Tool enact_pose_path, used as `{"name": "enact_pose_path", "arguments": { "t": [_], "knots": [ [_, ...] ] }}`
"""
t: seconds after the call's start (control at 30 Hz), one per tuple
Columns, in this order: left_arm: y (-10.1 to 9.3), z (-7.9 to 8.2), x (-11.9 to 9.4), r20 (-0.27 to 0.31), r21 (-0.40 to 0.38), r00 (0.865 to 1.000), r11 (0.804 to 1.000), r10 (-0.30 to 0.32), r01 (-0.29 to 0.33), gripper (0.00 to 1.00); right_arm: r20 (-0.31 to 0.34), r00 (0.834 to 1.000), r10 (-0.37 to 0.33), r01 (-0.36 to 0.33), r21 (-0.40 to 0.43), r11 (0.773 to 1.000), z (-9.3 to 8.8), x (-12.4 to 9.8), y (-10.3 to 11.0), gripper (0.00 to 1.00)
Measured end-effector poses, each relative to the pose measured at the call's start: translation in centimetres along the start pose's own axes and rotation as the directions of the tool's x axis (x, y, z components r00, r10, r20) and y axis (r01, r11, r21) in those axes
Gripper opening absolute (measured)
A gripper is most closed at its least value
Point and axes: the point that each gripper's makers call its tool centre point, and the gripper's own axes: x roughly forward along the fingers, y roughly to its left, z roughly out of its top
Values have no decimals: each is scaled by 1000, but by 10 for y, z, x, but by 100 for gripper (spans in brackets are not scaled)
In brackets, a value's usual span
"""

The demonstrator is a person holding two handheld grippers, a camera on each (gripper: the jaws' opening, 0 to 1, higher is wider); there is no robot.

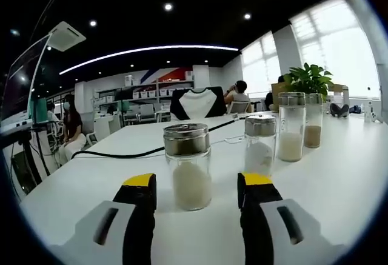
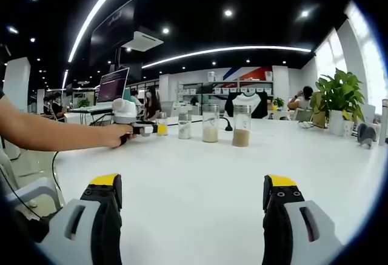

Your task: Rotate the seasoning bottle until the label or dispensing opening points toward the visible target arrow and the bottle remains upright within the marked orientation range

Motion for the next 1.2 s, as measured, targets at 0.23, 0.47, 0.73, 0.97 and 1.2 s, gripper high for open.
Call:
{"name": "enact_pose_path", "arguments": {
  "t": [0.23, 0.47, 0.73, 0.97, 1.2],
  "knots": [
    [3, 0, 8, 1, 37, 1000, 999, 17, -17, 47, -6, 1000, 3, -3, -3, 1000, -1, 1, 2, 98],
    [5, -3, 15, -19, 36, 1000, 999, 15, -15, 41, -8, 1000, 8, -8, -4, 1000, -1, 2, 6, 97],
    [5, 0, 21, -25, -7, 1000, 1000, 2, -2, 38, -3, 1000, 13, -13, 5, 1000, -1, 2, 7, 96],
    [7, 1, 22, -15, -45, 1000, 999, 3, -4, 35, -9, 1000, 16, -16, 5, 1000, -2, 3, 9, 95],
    [6, 1, 23, -23, -32, 1000, 999, -8, 7, 34, -6, 1000, 19, -19, 8, 1000, -1, 3, 10, 95]
  ]
}}
